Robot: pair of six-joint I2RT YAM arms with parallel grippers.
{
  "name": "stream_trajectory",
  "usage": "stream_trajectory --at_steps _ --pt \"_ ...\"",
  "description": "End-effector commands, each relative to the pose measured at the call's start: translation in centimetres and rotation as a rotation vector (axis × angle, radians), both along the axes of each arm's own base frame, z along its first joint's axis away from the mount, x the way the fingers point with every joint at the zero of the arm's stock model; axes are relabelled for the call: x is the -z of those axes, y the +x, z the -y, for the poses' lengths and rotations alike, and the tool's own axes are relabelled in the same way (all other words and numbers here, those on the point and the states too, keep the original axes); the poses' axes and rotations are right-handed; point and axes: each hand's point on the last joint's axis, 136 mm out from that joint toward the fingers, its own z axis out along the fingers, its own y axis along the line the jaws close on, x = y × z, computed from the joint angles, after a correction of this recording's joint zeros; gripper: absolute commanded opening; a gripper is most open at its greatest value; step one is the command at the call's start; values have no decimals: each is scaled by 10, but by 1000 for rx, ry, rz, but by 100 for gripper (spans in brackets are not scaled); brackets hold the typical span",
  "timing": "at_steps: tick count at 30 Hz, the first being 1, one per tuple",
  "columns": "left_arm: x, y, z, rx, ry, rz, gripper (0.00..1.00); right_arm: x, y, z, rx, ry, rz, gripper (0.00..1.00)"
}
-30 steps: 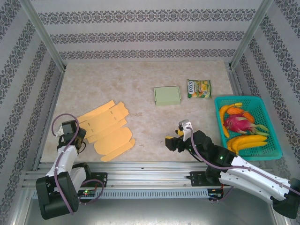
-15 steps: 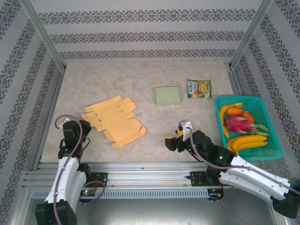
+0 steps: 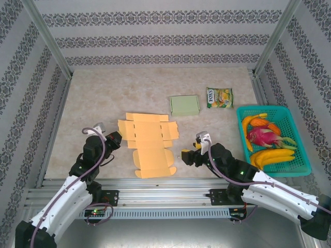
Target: Fold the paper box
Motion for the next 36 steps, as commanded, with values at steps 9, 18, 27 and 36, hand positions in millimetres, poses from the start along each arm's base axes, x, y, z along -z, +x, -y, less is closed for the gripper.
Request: stream_trajectory --at_steps 9,18,27,36 --pt "-97 11 54 126 92 418 0 -21 15 8 33 -71 98 74" --pt "-133 25 68 167 260 589 0 -95 38 -25 -248 -308 439 72" --pt "-126 7 84 316 418 713 0 -119 72 -55 -690 -476 538 66" --pt "-127 -3 74 283 419 765 1 -135 104 -23 -764 -603 604 62"
